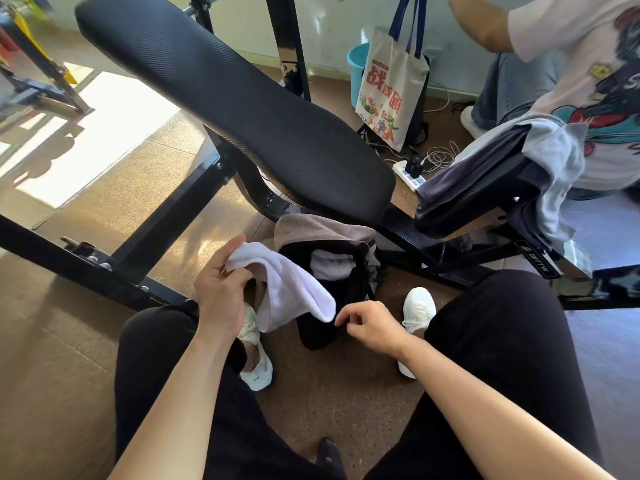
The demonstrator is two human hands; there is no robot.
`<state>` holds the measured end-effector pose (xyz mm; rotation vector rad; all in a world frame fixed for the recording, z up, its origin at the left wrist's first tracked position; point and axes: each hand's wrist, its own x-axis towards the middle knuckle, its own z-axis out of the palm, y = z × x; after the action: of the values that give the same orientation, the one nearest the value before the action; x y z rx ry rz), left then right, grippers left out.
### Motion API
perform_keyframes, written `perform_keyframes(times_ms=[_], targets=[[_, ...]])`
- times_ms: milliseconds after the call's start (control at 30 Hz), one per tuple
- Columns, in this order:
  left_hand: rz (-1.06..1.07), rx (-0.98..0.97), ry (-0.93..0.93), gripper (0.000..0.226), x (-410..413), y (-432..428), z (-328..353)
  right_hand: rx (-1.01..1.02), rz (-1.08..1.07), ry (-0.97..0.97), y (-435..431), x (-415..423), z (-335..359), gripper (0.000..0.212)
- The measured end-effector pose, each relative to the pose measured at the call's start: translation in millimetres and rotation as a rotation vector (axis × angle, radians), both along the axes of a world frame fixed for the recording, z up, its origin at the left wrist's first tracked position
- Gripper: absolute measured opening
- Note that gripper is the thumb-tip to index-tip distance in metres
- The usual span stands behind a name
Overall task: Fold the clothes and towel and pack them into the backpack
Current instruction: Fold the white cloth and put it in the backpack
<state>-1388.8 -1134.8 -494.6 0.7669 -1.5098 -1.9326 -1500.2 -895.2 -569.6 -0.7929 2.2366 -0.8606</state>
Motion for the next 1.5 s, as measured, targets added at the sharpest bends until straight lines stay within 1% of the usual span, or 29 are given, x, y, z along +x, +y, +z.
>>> perform_keyframes(times_ms=[100, 167, 233, 300, 333, 400, 467, 567, 600, 667, 767, 833, 933, 1033, 1100, 1200, 1267, 1333, 1400, 1433, 1500], targets=[[-0.007, 0.012, -0.023, 0.043, -0.2, 1.5, 0.3, 0.039, 0.136, -0.001, -0.6, 7.2, 2.0, 0.032], [-0.024, 0.037, -0.017, 0.039, 0.3, 4.3, 4.1, 0.032, 0.160, 0.007, -2.1, 11.8, 0.5, 0.027], [-0.053, 0.111, 0.050, 0.039, 1.0, 7.6, 8.8, -0.027, 0.104, 0.029, -4.3, 12.9, -2.3, 0.025], [-0.070, 0.202, 0.113, 0.052, 2.5, 7.4, 10.7, -0.119, 0.023, 0.070, -8.2, 11.4, -4.1, 0.026], [-0.083, 0.234, 0.140, 0.053, 2.9, 6.5, 10.5, -0.173, -0.015, 0.089, -10.6, 10.0, -3.8, 0.028], [-0.108, 0.288, 0.186, 0.047, 3.7, 5.8, 10.0, -0.265, -0.081, 0.111, -15.5, 7.8, -2.4, 0.031], [-0.124, 0.346, 0.210, 0.044, 4.3, 7.9, 9.3, -0.304, -0.089, 0.106, -19.6, 7.4, 0.4, 0.031], [-0.184, 0.414, 0.235, 0.034, 4.4, 15.3, 12.0, -0.268, 0.032, 0.168, -25.2, 15.9, 2.2, 0.024], [-0.200, 0.435, 0.246, 0.031, 3.9, 18.2, 13.6, -0.234, 0.080, 0.198, -26.9, 20.1, 2.8, 0.024], [-0.187, 0.507, 0.265, 0.028, 2.7, 24.8, 15.8, -0.160, 0.149, 0.238, -30.9, 27.9, 5.6, 0.030], [-0.089, 0.711, 0.307, 0.038, 1.6, 34.6, 21.2, -0.112, 0.180, 0.324, -38.4, 35.4, 8.0, 0.047], [-0.049, 0.786, 0.358, 0.051, 2.0, 37.3, 26.3, -0.045, 0.199, 0.382, -42.4, 36.2, 7.2, 0.051], [-0.038, 0.789, 0.391, 0.059, 3.6, 37.9, 30.4, 0.101, 0.251, 0.420, -44.2, 34.4, 4.0, 0.040], [-0.029, 0.811, 0.402, 0.056, 5.2, 37.2, 30.0, 0.177, 0.253, 0.393, -42.9, 32.3, 1.2, 0.030], [-0.012, 0.826, 0.387, 0.049, 4.9, 34.7, 27.2, 0.218, 0.259, 0.364, -41.4, 30.9, -0.3, 0.031], [0.011, 0.837, 0.371, 0.043, 5.3, 30.4, 21.5, 0.326, 0.287, 0.322, -38.9, 28.5, -2.2, 0.038], [0.000, 0.793, 0.340, 0.041, 5.2, 29.2, 19.3, 0.388, 0.309, 0.279, -36.5, 26.8, -2.7, 0.038], [-0.030, 0.710, 0.273, 0.044, 4.6, 27.7, 18.9, 0.398, 0.300, 0.230, -33.1, 24.3, -0.9, 0.031], [-0.059, 0.664, 0.219, 0.051, 3.8, 24.0, 17.9, 0.362, 0.245, 0.175, -29.3, 18.4, 0.6, 0.020], [-0.080, 0.647, 0.208, 0.048, 3.6, 21.9, 17.9, 0.333, 0.208, 0.150, -27.0, 13.9, 0.6, 0.019], [-0.083, 0.608, 0.184, 0.035, 4.1, 16.1, 14.5, 0.235, 0.125, 0.129, -21.5, 3.8, -0.4, 0.019]])
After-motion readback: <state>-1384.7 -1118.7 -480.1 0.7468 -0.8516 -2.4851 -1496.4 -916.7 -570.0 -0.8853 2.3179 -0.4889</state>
